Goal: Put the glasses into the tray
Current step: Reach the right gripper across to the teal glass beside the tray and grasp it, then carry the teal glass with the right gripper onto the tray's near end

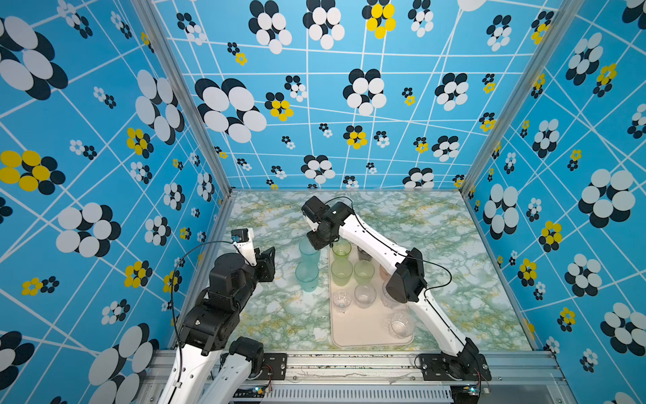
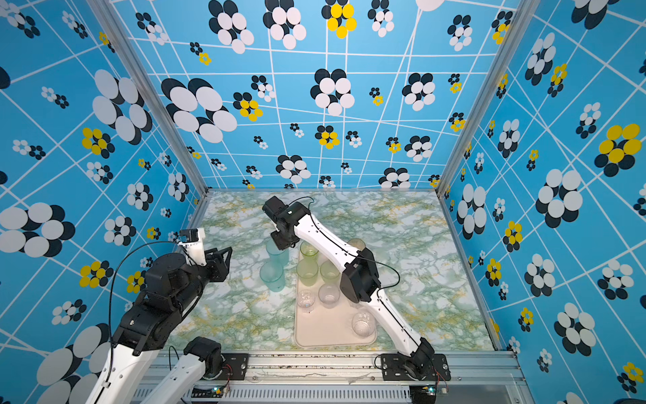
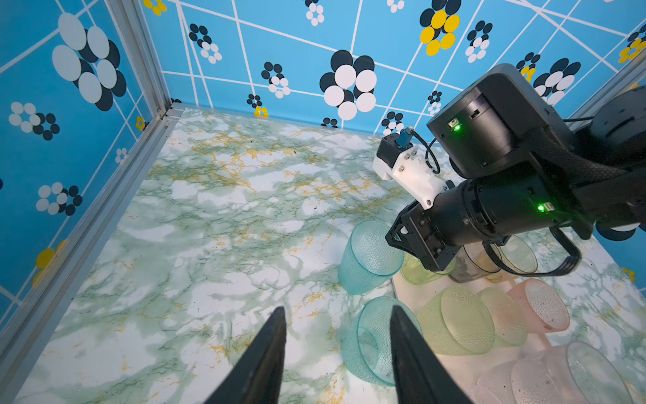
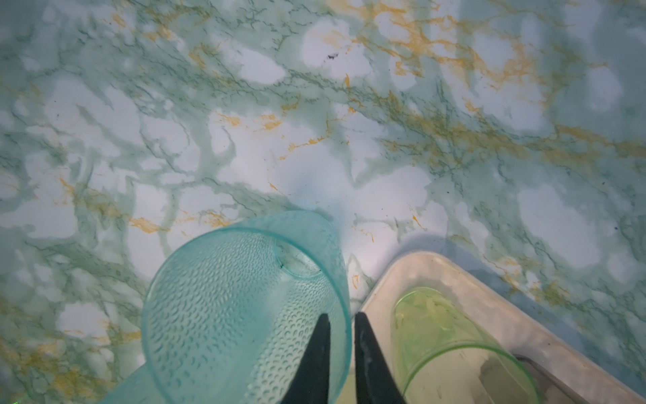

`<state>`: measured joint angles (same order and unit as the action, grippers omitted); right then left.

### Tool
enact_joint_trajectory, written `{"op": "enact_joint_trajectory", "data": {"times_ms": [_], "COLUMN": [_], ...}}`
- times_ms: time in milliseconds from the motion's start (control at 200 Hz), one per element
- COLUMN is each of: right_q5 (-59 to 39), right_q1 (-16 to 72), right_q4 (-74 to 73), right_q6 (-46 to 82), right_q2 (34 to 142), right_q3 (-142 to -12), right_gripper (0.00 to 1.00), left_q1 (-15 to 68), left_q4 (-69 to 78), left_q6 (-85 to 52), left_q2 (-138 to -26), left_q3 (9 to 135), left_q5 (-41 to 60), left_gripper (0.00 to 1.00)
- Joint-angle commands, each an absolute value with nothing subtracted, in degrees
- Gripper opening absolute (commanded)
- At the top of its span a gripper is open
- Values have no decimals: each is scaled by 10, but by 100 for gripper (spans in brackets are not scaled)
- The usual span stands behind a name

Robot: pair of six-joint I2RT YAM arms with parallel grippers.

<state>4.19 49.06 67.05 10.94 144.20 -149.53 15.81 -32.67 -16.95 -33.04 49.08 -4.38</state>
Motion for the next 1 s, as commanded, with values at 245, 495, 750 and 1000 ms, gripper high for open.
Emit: {"op": "enact_joint_trajectory", "data": {"times_ms": [245,495,750,1000], "right_q5": [63,61,47,28], "right_q1": [489,485,476,462], "right_q4": [654,584,491,431], "right_q6": [112,130,125,93], "right_q2": [1459,1417,1306,1132], "right_q3": [-1513,-1478,-1374,-1205], "right_gripper": [0,0,0,0], "left_q1": [147,146,144,143], "left_q4": [-325,-329,-340,-350], "left_q6": [-167,-165,-163,-163], "left_q2": [-324,-332,-349,-387], "left_q3": [483,487,488,493], "left_q5": [-34,-28,-26,-5], "left_gripper": [49,49,49,48]}}
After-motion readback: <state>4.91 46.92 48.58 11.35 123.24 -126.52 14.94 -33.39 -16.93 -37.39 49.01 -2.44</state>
